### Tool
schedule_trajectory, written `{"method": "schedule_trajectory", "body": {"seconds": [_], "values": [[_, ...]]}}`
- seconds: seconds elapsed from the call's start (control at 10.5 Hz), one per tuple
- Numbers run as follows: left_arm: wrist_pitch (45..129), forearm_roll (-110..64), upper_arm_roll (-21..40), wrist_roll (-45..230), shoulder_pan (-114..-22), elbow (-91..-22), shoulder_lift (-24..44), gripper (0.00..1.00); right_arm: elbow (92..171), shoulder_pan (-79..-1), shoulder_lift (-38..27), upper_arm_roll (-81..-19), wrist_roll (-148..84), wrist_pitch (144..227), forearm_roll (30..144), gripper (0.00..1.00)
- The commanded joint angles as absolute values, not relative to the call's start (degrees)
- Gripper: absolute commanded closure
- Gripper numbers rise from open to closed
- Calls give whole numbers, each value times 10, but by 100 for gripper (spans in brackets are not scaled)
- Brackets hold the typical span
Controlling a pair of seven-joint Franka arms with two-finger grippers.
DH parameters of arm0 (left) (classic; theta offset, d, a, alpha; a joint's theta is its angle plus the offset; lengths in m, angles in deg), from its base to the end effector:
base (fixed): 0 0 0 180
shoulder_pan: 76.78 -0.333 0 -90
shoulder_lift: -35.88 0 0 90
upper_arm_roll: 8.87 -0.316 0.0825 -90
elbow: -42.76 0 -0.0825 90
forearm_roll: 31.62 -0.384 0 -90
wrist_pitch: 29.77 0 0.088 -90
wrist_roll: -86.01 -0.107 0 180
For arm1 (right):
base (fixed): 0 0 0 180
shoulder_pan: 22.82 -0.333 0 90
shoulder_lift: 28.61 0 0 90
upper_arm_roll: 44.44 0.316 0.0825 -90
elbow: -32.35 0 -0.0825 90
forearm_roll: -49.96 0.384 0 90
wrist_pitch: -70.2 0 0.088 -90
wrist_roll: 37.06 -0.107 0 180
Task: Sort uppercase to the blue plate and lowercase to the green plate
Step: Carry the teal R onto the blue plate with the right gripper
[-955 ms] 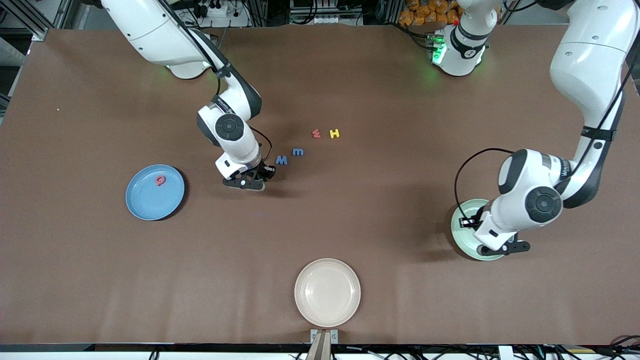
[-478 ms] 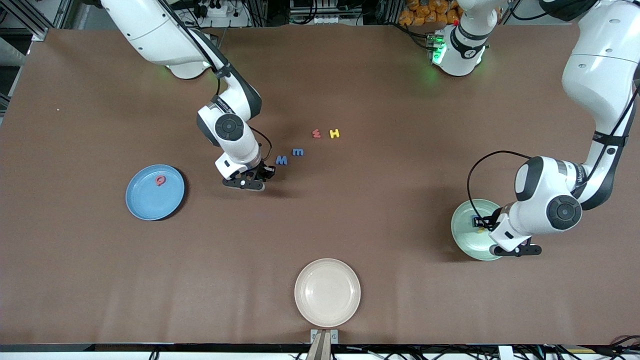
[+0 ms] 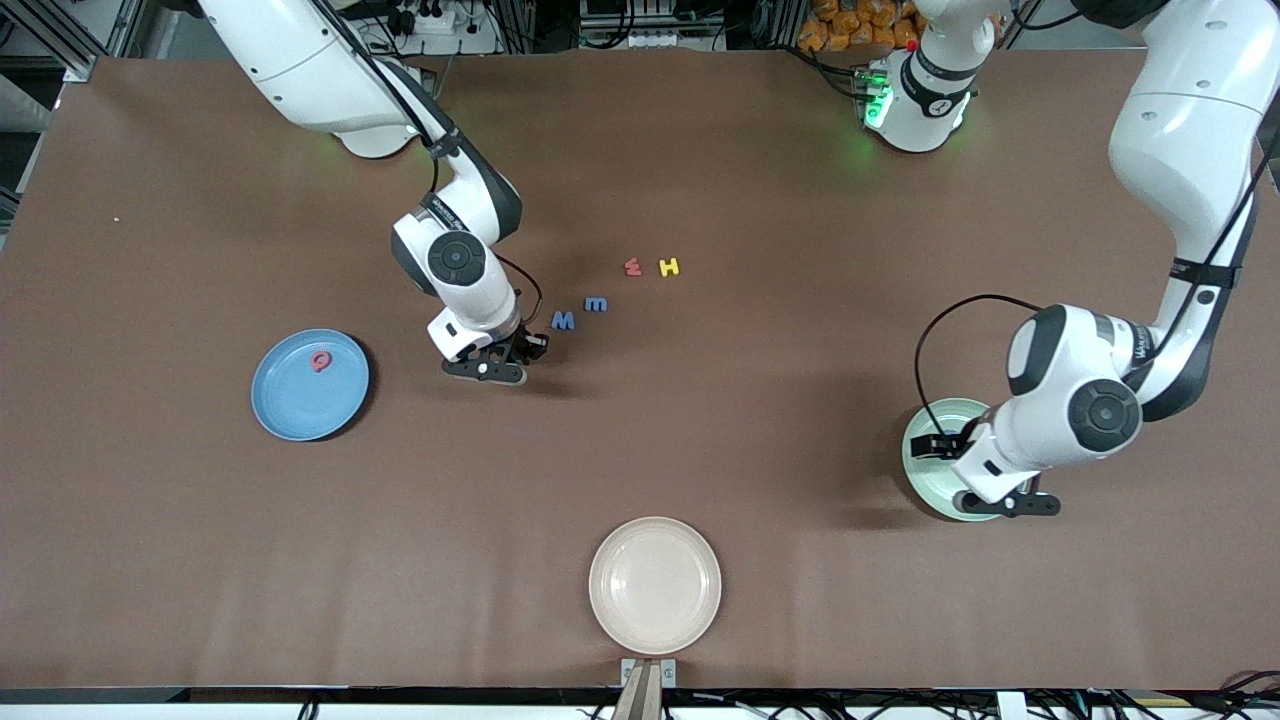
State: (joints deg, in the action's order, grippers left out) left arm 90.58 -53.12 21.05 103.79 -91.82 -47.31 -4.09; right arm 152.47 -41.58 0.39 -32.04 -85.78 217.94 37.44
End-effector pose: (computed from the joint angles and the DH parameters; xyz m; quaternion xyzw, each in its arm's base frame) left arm 0.6816 -0.1092 0.2660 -0.9990 0.0303 0.0321 0.0021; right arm 0.4942 0.3040 0.1798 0.9973 -0.0734 0.0019 0.0058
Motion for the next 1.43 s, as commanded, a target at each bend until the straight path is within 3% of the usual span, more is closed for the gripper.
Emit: {"method": "schedule_trajectory", "body": {"seconds": [0.0, 0.48, 0.67, 0.96, 1.34], "values": [[865, -537, 210, 1096, -852, -485, 3, 0, 1486, -395, 10, -306, -837, 2117, 373, 76], [829, -495, 253, 1436, -715, -488, 5, 0, 1443, -332, 7, -319, -584, 2026, 491, 83], [832, -489, 253, 1527, -648, -489, -8, 0, 1437, -331, 0, -368, -492, 2005, 489, 87], [861, -489, 253, 1626, -576, -488, -22, 0, 1380, -329, -1, -445, -327, 1896, 489, 98], [922, -490, 251, 1716, -522, -498, -52, 0, 1373, -328, -11, -506, -197, 1881, 479, 100]]}}
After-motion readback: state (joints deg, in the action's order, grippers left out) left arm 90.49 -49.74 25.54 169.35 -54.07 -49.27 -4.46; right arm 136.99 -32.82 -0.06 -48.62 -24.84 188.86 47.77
